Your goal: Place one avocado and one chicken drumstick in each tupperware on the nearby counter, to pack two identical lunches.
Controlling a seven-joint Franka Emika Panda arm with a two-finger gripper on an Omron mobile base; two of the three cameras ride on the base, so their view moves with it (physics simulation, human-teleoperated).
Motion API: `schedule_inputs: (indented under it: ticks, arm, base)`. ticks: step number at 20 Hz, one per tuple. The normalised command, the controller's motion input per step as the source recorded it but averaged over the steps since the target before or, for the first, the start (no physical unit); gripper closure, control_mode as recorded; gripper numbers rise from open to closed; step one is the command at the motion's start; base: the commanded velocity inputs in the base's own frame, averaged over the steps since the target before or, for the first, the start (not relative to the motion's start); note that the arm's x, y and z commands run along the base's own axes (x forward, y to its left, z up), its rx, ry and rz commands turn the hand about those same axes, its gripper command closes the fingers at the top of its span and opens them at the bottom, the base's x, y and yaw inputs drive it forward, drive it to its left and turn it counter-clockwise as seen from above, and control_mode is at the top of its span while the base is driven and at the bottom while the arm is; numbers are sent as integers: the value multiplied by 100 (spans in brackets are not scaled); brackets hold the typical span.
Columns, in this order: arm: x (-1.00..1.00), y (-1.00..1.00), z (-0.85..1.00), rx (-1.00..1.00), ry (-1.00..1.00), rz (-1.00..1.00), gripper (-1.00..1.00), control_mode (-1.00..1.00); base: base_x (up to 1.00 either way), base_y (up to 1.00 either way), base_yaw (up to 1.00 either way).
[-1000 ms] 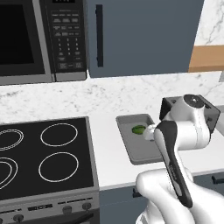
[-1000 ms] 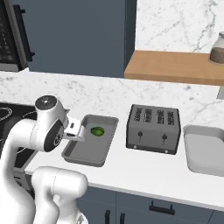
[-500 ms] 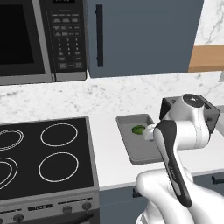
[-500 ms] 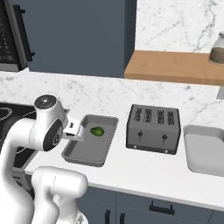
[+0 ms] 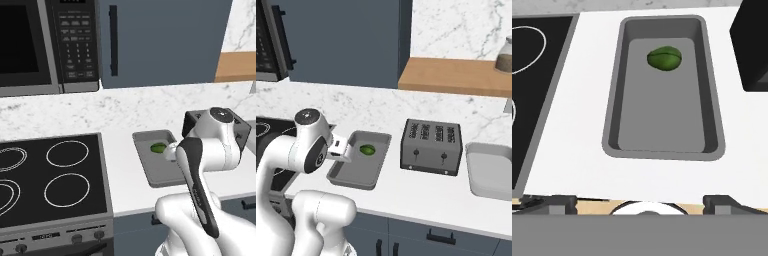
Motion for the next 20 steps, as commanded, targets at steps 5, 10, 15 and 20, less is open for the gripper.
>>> schedule_inputs:
  ticks: [5,10,15,20]
  arm:
    - [0,0,0,0,0,0,-100,100]
    - [0,0,0,0,0,0,-100,100]
    - [0,0,0,0,0,0,-100,100]
    - [0,0,0,0,0,0,-100,100]
  base:
    - [-74,-9,-2]
    - [-73,-56,-13]
    - [-53,-94,-23]
    - [-16,-98,-34]
